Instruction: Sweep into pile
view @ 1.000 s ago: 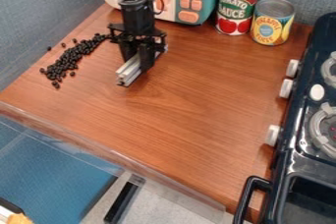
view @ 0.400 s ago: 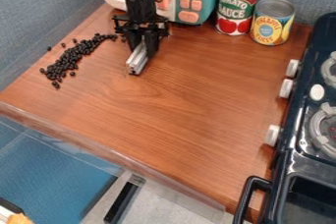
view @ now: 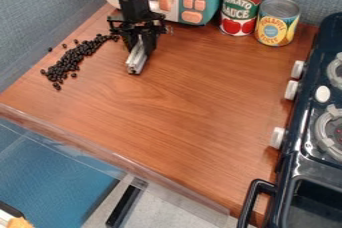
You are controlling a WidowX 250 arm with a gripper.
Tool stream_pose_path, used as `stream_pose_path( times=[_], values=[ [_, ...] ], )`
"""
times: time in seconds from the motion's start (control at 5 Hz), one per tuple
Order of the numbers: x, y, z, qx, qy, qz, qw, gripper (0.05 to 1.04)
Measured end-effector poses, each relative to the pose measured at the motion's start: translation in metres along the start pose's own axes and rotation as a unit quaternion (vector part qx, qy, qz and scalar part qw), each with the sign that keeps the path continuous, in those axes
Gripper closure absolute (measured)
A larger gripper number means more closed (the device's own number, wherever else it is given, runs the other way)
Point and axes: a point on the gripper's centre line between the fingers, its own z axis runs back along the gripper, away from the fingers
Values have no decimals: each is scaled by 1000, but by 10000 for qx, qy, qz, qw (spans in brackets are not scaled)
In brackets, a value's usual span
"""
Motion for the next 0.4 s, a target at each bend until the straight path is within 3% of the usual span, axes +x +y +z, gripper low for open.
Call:
stream_pose_path(
  times=[0.4],
  values=[
    [-16, 23, 7, -18, -169, 658, 9977, 678]
  ],
)
